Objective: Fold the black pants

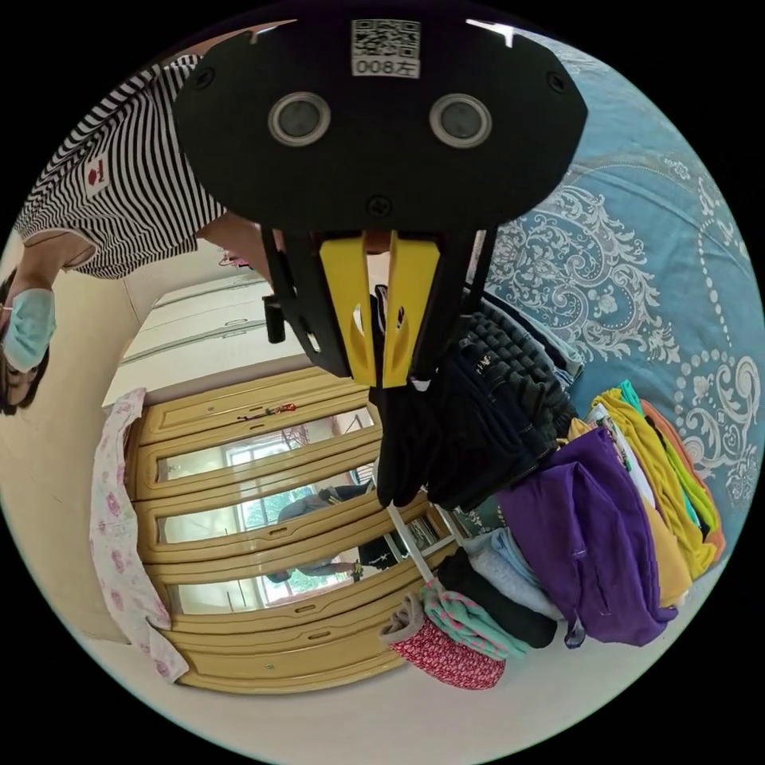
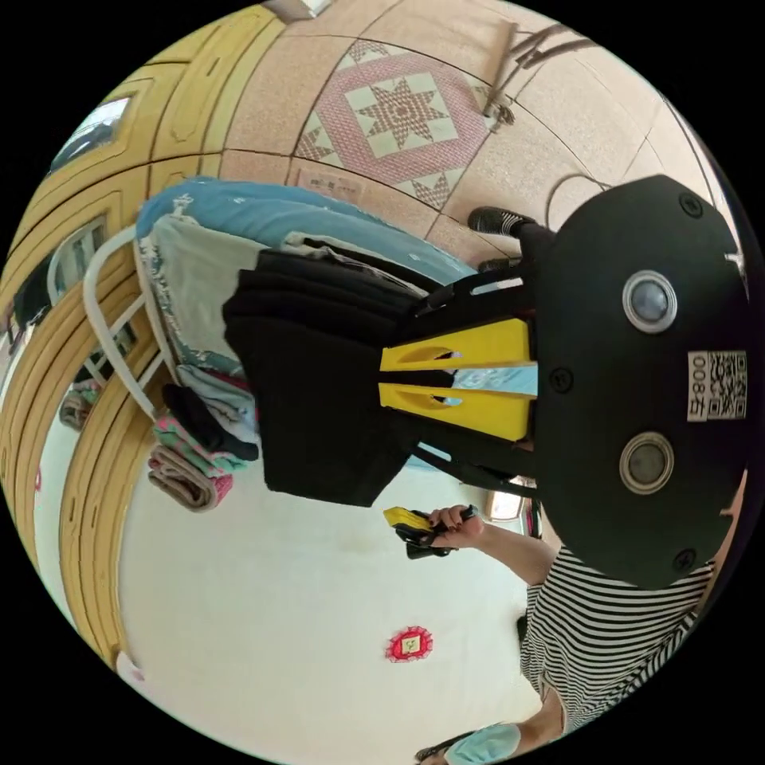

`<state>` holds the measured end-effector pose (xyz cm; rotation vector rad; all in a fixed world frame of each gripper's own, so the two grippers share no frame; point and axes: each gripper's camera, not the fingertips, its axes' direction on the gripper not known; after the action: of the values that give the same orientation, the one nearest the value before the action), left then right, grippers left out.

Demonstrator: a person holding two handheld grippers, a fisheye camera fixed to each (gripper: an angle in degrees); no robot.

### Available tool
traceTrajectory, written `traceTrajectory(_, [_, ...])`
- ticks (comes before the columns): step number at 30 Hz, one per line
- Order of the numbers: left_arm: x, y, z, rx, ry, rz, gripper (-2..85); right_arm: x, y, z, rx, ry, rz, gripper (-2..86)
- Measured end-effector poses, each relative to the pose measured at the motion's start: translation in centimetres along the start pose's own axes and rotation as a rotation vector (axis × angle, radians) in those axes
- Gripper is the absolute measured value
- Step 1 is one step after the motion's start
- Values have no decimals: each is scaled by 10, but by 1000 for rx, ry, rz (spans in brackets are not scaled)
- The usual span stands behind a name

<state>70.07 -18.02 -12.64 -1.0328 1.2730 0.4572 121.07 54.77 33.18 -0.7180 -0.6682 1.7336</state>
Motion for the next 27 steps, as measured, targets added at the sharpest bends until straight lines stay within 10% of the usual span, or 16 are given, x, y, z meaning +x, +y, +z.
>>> traceTrajectory(14, [0, 9, -12, 218, -130, -259, 21, -173, -273, 182, -354, 416, -554, 75])
traceTrajectory(27, [-12, 66, -8, 290, -162, -480, 7, -217, -246, 372, -580, 801, -720, 91])
